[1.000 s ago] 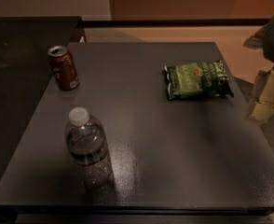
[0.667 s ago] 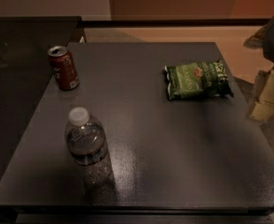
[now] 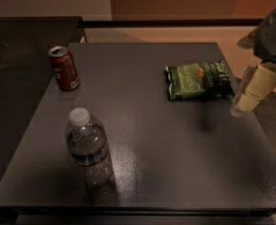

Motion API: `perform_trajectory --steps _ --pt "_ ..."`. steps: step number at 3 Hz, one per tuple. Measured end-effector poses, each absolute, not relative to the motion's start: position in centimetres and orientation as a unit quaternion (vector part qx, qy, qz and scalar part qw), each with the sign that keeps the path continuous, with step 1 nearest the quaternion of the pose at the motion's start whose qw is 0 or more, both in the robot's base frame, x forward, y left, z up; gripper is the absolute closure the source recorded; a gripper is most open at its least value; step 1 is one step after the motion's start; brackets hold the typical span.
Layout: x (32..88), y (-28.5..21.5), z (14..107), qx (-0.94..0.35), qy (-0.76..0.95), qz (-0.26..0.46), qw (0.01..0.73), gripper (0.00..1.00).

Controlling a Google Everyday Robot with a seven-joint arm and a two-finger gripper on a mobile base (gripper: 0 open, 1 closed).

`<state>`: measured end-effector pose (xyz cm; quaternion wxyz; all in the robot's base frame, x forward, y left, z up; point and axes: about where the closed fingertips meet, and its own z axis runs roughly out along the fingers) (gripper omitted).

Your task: Move green jalapeno chip bag near water bottle

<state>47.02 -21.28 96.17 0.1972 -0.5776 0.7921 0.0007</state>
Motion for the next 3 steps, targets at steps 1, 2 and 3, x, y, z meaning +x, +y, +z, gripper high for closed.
perform_trajectory --steps 1,2,3 --pt "49.6 -21.6 95.0 -0.548 0.804 0.014 0.229 0.00" --pt "52.2 -22.1 94.2 -0.525 0.810 0.008 0.261 0.00" --pt "54.9 -22.7 93.2 -0.508 0.811 0.006 0.289 0.00"
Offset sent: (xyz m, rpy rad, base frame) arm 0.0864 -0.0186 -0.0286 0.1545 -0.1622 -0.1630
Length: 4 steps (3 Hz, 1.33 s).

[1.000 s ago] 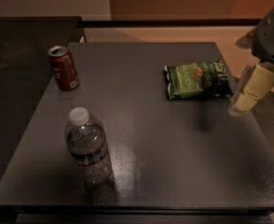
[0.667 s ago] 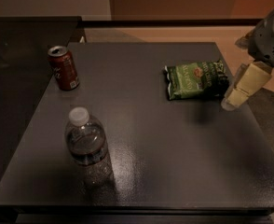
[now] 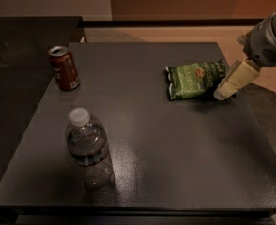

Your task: Move green jalapeno chip bag near water bottle

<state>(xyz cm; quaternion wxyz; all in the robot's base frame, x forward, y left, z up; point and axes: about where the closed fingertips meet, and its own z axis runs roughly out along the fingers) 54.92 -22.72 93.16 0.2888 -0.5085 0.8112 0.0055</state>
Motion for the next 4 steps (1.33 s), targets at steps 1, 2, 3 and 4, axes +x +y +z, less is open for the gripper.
perform_trajectory --steps 1,2,3,4 --pt "57.5 -23.2 91.8 -0.500 0.811 0.008 0.304 0.00" --pt "59.5 -23.6 89.9 -0.495 0.813 0.018 0.306 0.00" --pt "60.4 -23.5 88.3 -0.501 0.811 0.037 0.299 0.00" --pt "60.8 -23.2 86.9 -0.510 0.808 0.052 0.290 0.00"
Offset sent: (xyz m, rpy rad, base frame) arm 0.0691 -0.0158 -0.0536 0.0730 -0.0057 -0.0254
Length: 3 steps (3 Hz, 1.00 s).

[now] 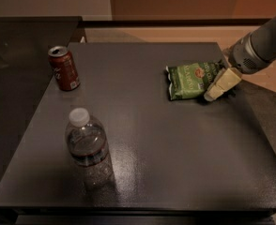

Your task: Move green jalapeno chip bag near water bottle

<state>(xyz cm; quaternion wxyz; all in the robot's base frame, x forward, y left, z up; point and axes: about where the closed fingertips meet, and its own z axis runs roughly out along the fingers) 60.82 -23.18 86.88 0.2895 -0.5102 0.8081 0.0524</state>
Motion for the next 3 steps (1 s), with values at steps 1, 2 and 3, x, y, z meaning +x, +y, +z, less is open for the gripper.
perform_trajectory --steps 1,2,3 --pt "61.0 -22.8 85.9 -0.517 0.806 0.067 0.281 0.00" --pt "61.0 -22.1 85.4 -0.526 0.801 0.081 0.275 0.18" --pt "60.9 -21.6 85.2 -0.531 0.796 0.094 0.274 0.41"
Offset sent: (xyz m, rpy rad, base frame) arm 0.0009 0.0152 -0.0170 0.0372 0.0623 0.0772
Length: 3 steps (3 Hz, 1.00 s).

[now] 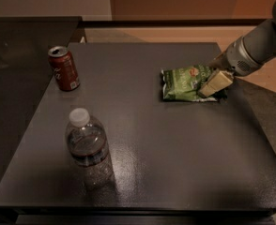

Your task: Move green jalapeno chip bag near water bottle

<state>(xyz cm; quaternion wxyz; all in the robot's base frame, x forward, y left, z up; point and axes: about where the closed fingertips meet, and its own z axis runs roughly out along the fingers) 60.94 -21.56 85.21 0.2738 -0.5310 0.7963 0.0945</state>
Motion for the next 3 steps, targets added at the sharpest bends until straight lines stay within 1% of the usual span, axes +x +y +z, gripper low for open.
perform_trajectory --steps 2,3 --pt "60.1 -20.6 87.0 -0.540 0.781 0.124 0.287 0.87" --pt "58.5 -19.5 89.1 -0.552 0.770 0.141 0.289 1.00"
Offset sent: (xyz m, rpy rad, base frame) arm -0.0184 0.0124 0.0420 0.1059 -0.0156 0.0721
